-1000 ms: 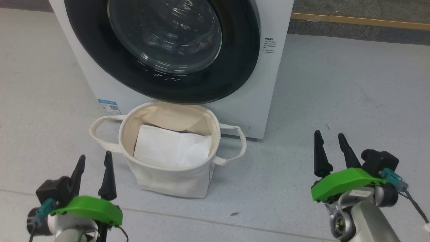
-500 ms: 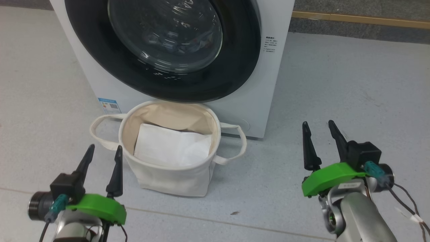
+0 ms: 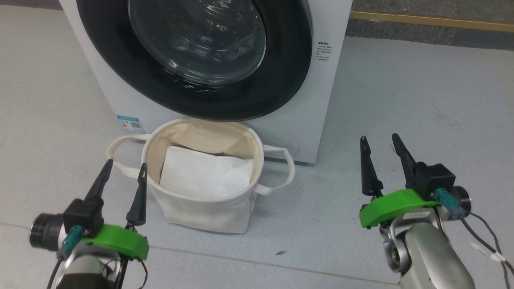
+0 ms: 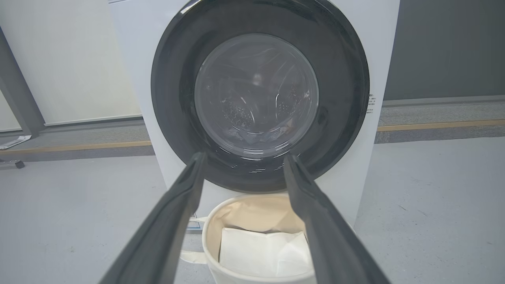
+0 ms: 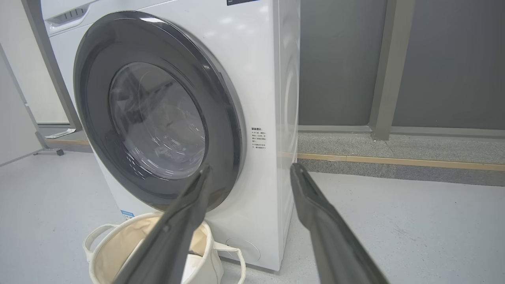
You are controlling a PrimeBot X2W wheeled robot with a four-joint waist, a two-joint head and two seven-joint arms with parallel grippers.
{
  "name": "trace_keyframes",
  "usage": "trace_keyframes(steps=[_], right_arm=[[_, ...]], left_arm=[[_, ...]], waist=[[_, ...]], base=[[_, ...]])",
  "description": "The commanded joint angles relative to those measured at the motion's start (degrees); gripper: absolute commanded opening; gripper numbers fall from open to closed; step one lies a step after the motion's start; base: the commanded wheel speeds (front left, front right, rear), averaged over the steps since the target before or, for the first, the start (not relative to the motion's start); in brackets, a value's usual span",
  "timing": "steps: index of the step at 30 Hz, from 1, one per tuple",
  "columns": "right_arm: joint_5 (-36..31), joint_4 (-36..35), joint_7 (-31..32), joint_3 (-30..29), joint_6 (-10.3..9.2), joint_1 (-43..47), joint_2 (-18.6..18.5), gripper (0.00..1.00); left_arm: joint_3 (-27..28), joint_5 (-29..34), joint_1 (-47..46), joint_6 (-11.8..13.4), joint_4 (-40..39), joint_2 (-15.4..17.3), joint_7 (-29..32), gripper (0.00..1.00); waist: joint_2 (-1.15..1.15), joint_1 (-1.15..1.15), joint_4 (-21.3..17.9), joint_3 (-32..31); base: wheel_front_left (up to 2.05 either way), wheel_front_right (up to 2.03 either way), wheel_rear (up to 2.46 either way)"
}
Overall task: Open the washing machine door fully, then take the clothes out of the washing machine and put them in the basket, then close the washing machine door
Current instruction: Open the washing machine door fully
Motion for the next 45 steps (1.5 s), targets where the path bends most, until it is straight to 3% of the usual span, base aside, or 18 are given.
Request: trace_keyframes(steps=[1, 4, 19, 20, 21, 22, 23, 24, 30, 36, 40, 45], right_arm=[[-0.43, -1.50, -0.70, 1.29, 0.00, -2.94, -0.25, 1.00], [1.24, -1.08, -0.70, 1.15, 0.00, -3.03, -0.25, 1.00], [8.96, -0.87, -0.70, 1.06, 0.00, -4.58, -0.25, 0.98], [9.67, -0.68, -0.70, 1.14, 0.00, -4.73, -0.25, 0.77], [9.67, -0.68, -0.70, 1.14, 0.00, -4.73, -0.25, 0.77], [10.47, -0.38, -0.70, 1.20, 0.00, -4.93, -0.25, 0.20], [11.20, -0.07, -0.70, 1.27, 0.00, -5.19, -0.25, 0.06], [12.06, 0.30, -0.70, 1.39, 0.00, -5.51, -0.25, 0.00], [18.66, 2.24, -0.70, 1.93, 0.00, -8.50, -0.80, 0.00], [30.12, 2.90, 0.91, 2.86, 0.00, -13.30, -4.70, 0.00], [41.25, 1.74, 5.33, 2.25, 0.00, -17.01, -7.71, 0.00], [57.52, 0.54, 16.10, -0.51, 0.00, -22.58, -12.14, 0.00]], left_arm=[[2.47, 0.21, -3.48, -0.51, -1.92, 1.57, -0.72, 1.00], [3.16, -1.90, -3.46, -2.15, -1.90, 0.71, -0.72, 1.00], [4.44, -4.08, -3.91, -4.66, -1.42, -0.46, -0.72, 1.00], [4.48, -4.28, -3.86, -4.88, -1.49, -0.61, -0.72, 1.00], [4.48, -4.28, -3.86, -4.88, -1.49, -0.61, -0.72, 1.00], [4.54, -4.51, -3.83, -5.10, -1.52, -0.77, -0.72, 1.00], [4.62, -4.74, -3.81, -5.26, -1.52, -0.91, -0.72, 1.00], [4.76, -5.07, -3.79, -5.41, -1.46, -1.11, -0.72, 1.00], [5.12, -6.74, -4.06, -6.36, -1.13, -1.92, -0.72, 1.00], [5.12, -7.63, -5.24, -7.03, -1.41, -2.60, -0.72, 1.00], [5.15, -8.29, -6.25, -7.47, -1.95, -3.27, -0.72, 1.00], [4.95, -8.50, -7.43, -7.90, -2.06, -4.07, -0.72, 1.00]], waist=[[0.00, 0.00, 0.01, 0.11], [0.00, 0.00, -0.02, 0.42], [0.00, 0.00, 0.10, 1.68], [0.00, 0.00, 0.14, 1.78], [0.00, 0.00, 0.14, 1.78], [0.00, 0.00, 0.19, 1.88], [0.00, 0.00, 0.24, 2.04], [0.00, 0.00, 0.28, 2.20], [0.00, 0.00, 0.66, 3.84], [0.00, 0.00, 1.43, 6.82], [0.00, 0.00, 2.27, 9.67], [0.00, 0.00, 3.53, 13.79]], base=[[0.00, 0.00, 0.00], [0.00, 0.00, 0.00], [0.00, 0.00, 0.00], [0.00, 0.00, 0.00], [0.00, 0.00, 0.00], [0.00, 0.00, 0.00], [0.00, 0.00, 0.00], [0.00, 0.00, 0.00], [0.00, 0.00, 0.00], [0.00, 0.00, 0.00], [0.00, 0.00, 0.00], [0.00, 0.00, 0.00]])
